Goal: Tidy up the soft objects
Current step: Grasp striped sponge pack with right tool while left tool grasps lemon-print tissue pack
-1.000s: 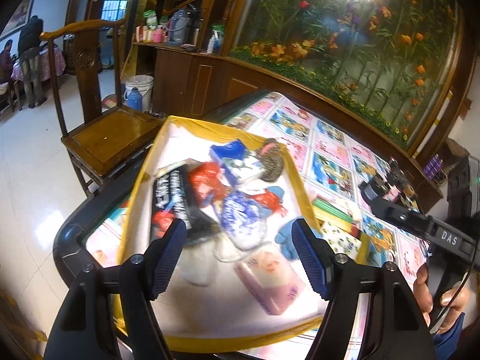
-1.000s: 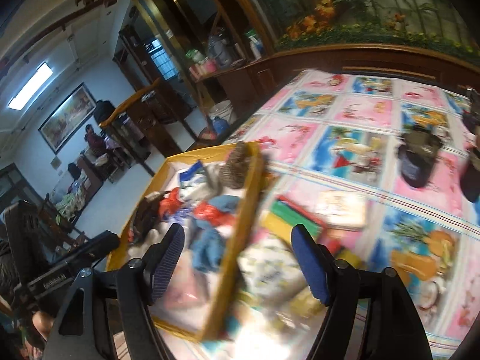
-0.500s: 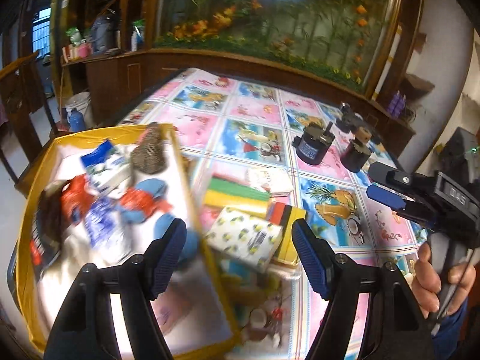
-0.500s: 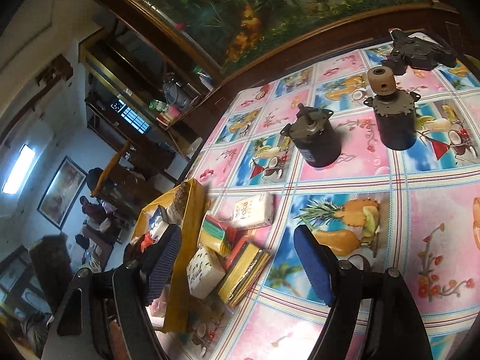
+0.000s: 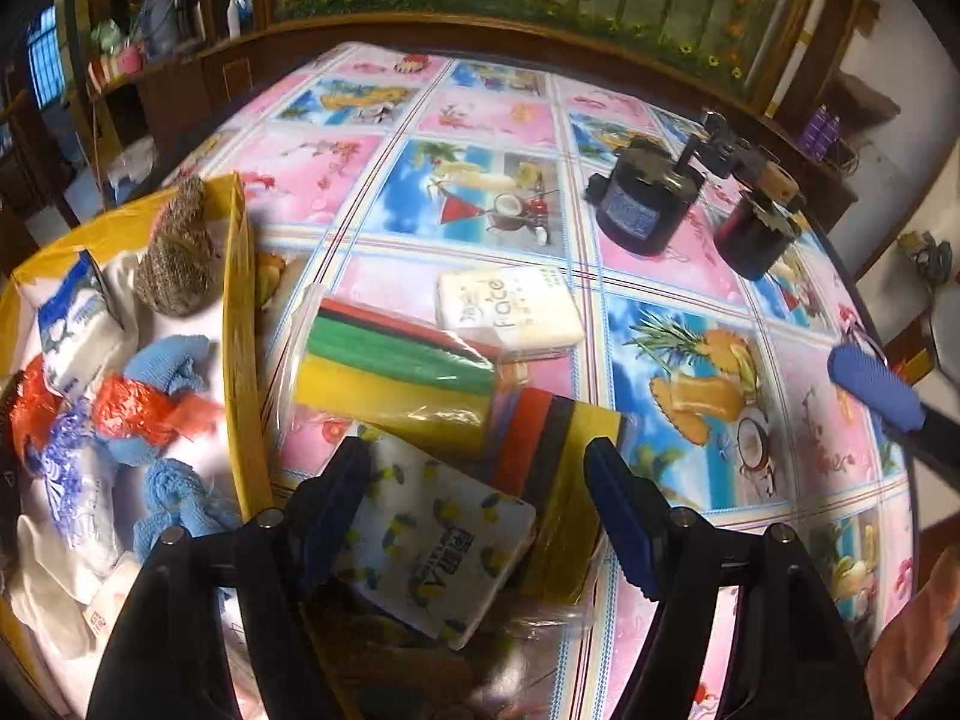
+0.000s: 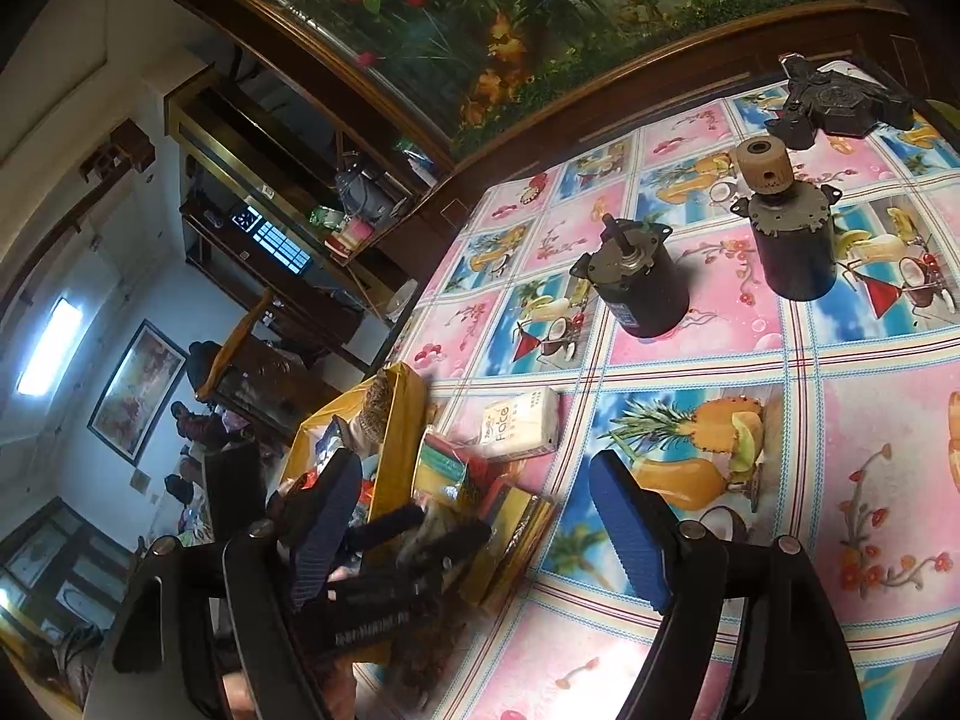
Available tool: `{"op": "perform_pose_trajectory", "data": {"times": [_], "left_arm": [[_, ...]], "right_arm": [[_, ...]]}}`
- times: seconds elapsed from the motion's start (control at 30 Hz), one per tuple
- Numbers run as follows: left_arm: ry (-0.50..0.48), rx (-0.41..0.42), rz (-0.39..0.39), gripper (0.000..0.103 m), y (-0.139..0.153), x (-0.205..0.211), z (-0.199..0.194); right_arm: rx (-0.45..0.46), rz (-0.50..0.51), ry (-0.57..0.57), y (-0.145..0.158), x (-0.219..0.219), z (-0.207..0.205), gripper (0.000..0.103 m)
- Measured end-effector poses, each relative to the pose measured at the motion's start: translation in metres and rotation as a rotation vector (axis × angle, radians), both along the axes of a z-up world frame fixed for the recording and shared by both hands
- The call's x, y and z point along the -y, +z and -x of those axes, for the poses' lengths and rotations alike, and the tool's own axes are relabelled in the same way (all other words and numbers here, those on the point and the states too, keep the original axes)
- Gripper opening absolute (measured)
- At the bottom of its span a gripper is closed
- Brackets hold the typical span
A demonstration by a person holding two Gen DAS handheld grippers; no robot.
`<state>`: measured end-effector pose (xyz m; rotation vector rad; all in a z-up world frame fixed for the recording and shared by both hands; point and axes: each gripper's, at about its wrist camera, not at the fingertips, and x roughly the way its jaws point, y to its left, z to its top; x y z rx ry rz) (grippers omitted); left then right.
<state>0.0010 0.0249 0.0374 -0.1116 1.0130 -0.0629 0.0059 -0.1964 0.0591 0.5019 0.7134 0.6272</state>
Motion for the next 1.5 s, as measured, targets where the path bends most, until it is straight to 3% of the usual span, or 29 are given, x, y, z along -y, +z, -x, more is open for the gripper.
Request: {"op": "perform_pose_trajectory", "data": {"times": [0.23, 0.3, 0.4, 0.5, 0.67, 0.77, 0.8, 0.83, 0.9, 1.17, 1.33, 1.5], "left_arm": [[-0.275, -0.008, 0.183, 0.078, 0.004, 0.046, 0.041], [-0.313, 0.019, 0.191, 0.079, 0.008, 0.05, 0.058], [-0.287, 0.048, 0.157, 0.079, 0.011, 0.044, 0.076], [-0.257, 0.076, 0.072, 0.081, 0.012, 0.041, 0.091], [-0.181, 0.022, 0.06, 0.083, 0.001, 0.04, 0.091], [-0.152, 0.03, -0.034, 0.083, -0.005, 0.052, 0.085], [-0.155, 0.03, -0.048, 0.081, -0.008, 0.056, 0.083], [-0.154, 0.029, -0.059, 0.069, -0.011, 0.058, 0.08], [-0.146, 0.041, -0.086, 0.063, -0.014, 0.059, 0.079], [-0.122, 0.09, -0.104, 0.06, -0.012, 0.044, 0.088], [-0.121, 0.116, -0.121, 0.06, -0.015, 0.042, 0.094], [-0.119, 0.122, -0.118, 0.06, -0.015, 0.038, 0.099]], "right_arm": [[0.008, -0.003, -0.048, 0.002, 0.013, -0.001, 0.083], [0.014, -0.002, -0.067, 0.003, 0.018, -0.001, 0.083], [0.002, -0.016, -0.085, 0.002, 0.024, -0.002, 0.084], [-0.01, -0.013, -0.073, 0.0, 0.022, -0.003, 0.084], [-0.005, 0.011, -0.069, -0.001, 0.016, -0.003, 0.084], [-0.008, 0.026, -0.077, -0.003, 0.015, -0.003, 0.084], [-0.012, 0.027, -0.074, -0.004, 0.015, -0.004, 0.084], [-0.016, 0.029, -0.07, -0.004, 0.015, -0.005, 0.084], [-0.021, 0.048, -0.067, -0.006, 0.013, -0.006, 0.084], [-0.076, 0.294, 0.027, -0.029, -0.03, -0.013, 0.086], [-0.053, 0.451, 0.064, -0.042, -0.053, -0.01, 0.086], [-0.067, 0.549, 0.116, -0.058, -0.064, -0.014, 0.086]]}}
